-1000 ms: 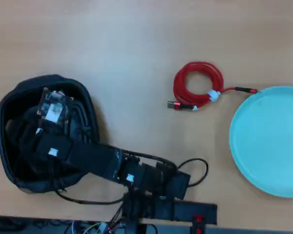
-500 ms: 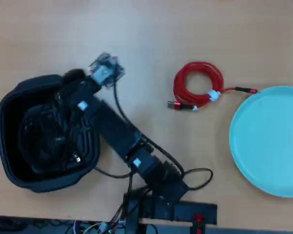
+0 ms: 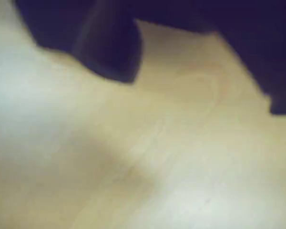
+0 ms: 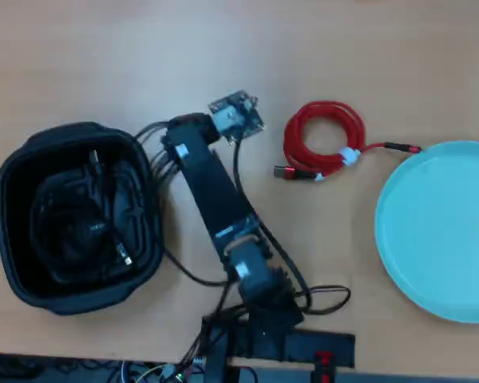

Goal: Put a black charging cable in a black bowl and put a red charging cable in a green bowl

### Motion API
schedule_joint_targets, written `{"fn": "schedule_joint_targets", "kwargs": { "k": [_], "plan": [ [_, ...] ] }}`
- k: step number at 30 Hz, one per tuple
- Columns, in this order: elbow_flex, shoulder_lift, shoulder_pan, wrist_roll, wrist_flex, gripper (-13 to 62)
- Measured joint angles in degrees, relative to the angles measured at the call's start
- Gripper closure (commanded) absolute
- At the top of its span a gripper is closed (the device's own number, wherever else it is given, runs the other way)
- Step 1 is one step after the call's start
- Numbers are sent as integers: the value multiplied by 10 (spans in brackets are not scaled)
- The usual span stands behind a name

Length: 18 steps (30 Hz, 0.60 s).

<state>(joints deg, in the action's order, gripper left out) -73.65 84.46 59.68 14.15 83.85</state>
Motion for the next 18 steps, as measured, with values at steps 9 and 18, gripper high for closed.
{"fn": "schedule_joint_targets", "kwargs": {
  "k": [9, 18],
  "plan": [
    [-197, 120, 98, -1, -72, 186],
    [-267, 134, 204, -1, -101, 185]
  ]
}}
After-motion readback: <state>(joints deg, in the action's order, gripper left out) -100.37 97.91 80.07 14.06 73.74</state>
